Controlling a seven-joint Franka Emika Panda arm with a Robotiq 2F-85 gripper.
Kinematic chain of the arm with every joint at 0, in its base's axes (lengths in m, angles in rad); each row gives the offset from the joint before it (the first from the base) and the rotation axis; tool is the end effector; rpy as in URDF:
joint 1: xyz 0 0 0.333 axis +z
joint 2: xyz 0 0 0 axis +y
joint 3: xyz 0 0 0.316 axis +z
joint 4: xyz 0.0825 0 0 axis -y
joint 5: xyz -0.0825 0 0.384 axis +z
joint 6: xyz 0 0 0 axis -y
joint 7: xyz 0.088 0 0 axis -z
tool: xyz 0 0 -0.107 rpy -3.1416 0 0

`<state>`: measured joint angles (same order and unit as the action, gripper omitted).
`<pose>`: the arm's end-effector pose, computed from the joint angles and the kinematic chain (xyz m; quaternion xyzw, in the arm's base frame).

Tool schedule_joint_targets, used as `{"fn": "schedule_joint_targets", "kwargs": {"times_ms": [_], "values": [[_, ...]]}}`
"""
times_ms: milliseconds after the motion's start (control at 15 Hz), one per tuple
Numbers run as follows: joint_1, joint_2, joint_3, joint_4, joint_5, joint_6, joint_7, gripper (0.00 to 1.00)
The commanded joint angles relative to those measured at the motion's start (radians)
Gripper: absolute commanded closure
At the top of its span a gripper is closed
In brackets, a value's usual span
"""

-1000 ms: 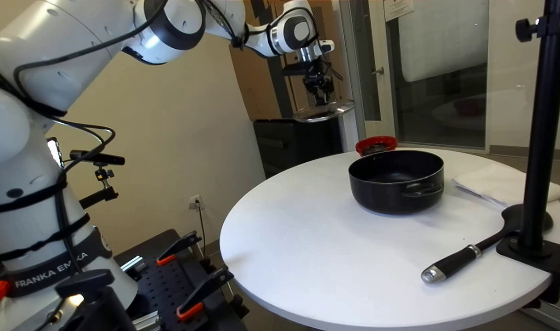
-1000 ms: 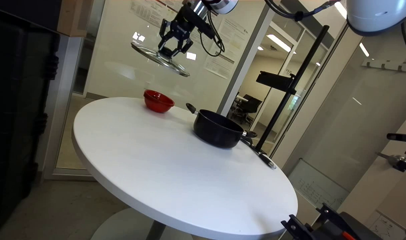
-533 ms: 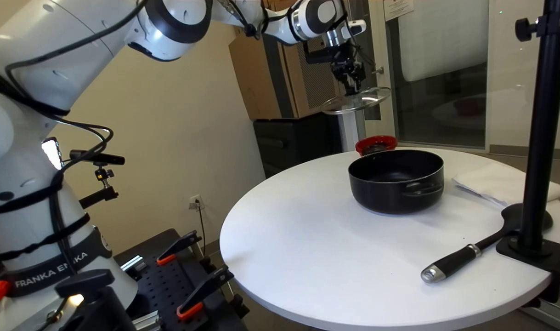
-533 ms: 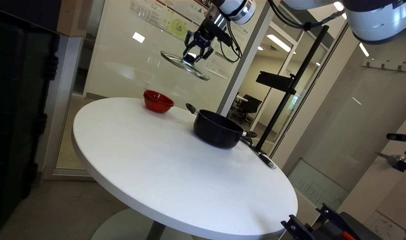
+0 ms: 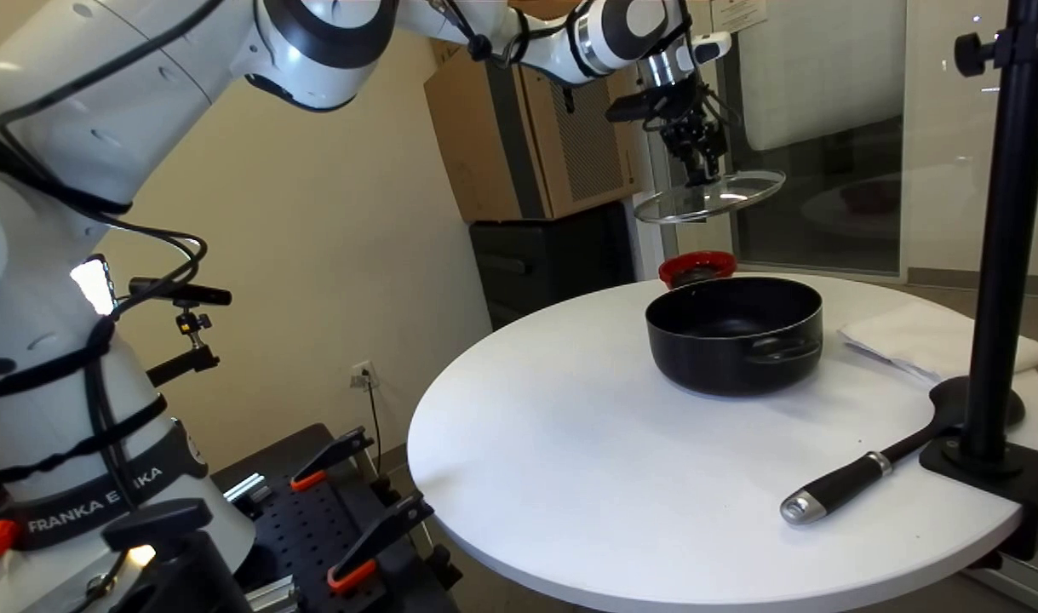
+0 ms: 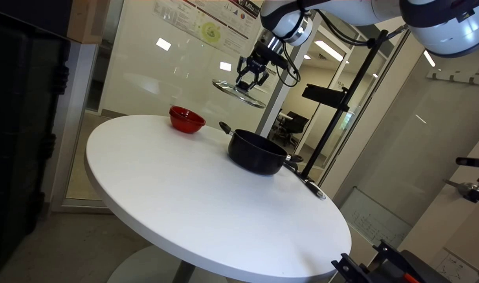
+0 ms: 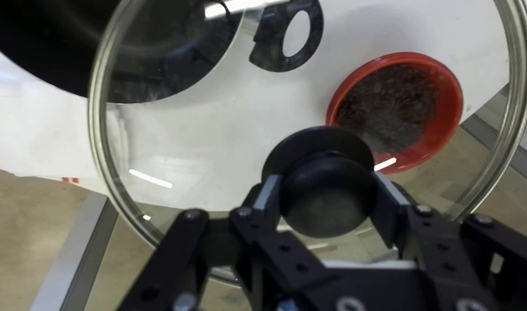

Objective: Pick the lid and put it on the table

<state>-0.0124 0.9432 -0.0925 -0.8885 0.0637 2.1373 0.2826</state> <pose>0.8111 -0.0496 0.3583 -0.9718 0.1787 -0.1535 0.0088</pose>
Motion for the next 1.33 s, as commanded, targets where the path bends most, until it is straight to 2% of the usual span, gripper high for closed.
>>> {"fn": "schedule_joint_targets", "kwargs": {"times_ms": [0,800,1267], "values": [[-0.013,-0.056,-0.040,-0.090,-0.002,0.062,0.075,0.73],[0.013,-0.285,-0.072,-0.603,-0.020,0.246,0.119,0.73],[0.027,-0.380,-0.113,-0.797,-0.033,0.339,0.179,0.73]]}}
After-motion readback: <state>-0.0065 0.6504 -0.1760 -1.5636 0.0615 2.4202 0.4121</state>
